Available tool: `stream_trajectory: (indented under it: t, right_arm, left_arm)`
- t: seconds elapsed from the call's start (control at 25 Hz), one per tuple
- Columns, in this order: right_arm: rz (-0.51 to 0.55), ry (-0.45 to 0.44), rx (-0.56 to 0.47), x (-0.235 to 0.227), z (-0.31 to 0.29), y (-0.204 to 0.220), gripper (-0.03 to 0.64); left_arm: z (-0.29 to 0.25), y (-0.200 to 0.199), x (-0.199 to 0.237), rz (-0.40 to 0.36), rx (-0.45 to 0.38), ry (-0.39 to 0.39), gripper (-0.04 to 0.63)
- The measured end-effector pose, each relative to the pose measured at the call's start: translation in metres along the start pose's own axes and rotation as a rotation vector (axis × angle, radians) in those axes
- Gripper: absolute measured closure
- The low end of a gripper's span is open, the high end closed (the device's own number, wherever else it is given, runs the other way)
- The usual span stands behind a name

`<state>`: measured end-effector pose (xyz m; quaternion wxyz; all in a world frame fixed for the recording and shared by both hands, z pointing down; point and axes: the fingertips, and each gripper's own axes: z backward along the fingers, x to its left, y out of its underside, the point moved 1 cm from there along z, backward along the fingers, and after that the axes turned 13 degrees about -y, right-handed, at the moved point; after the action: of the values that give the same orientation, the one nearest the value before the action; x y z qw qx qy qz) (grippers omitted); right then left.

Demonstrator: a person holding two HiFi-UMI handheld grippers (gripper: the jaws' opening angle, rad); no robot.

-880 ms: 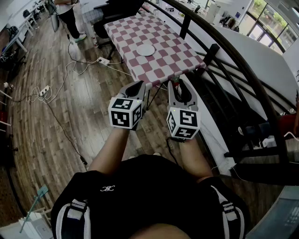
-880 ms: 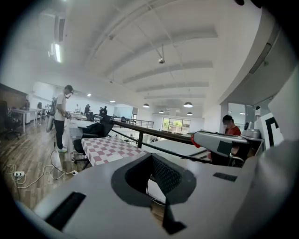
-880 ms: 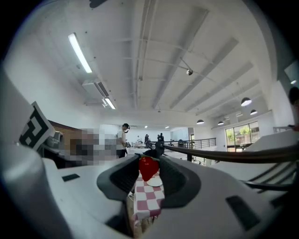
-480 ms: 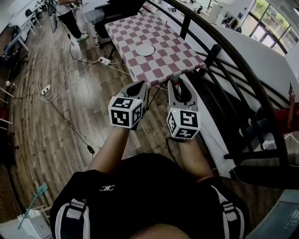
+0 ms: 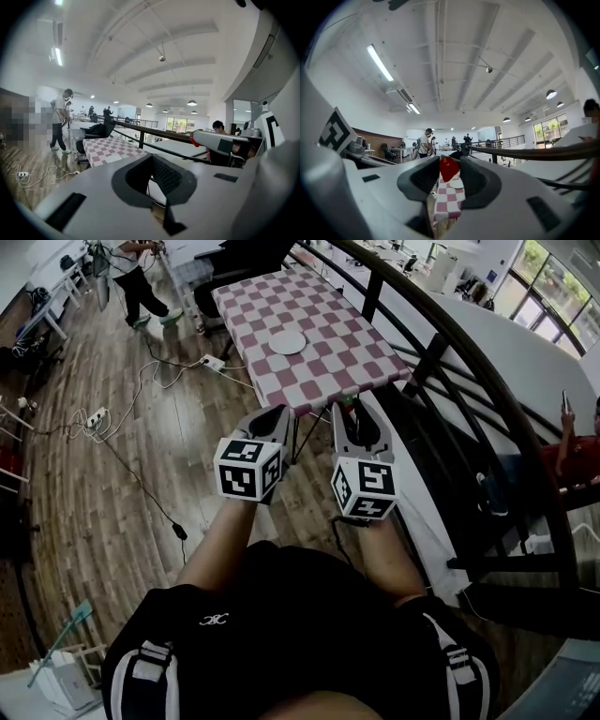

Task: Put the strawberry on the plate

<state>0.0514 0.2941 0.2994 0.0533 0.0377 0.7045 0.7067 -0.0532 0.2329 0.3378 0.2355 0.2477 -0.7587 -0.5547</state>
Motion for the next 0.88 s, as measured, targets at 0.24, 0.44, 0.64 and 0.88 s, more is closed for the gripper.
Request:
stream_trajectory:
  t: [0.24, 0.44, 0.64, 0.88]
  right_arm:
    - [-0.016, -0.026, 0.014, -0.014, 0.001, 0.007, 0.472]
    - [-0.032, -0.047, 0.017, -0.022, -0.016, 0.012, 0.472]
    - [-0.018, -0.057, 0.018, -0.034, -0.042, 0.017, 0.472]
    - [-0.013, -0.033, 0.015, -0.056, -0.081, 0.022, 0.471]
  left_arm:
    - [-0.005, 0.009, -0.008, 0.007, 0.018, -0.028, 0.604]
    - [-0.021, 0.008, -0.001, 0.004, 0.017, -0.045, 0.604]
    - [-0.050, 0.008, 0.011, 0.014, 0.020, -0.048, 0.604]
    - [-0.090, 0.003, 0.030, 0.019, 0.020, -0.034, 0.604]
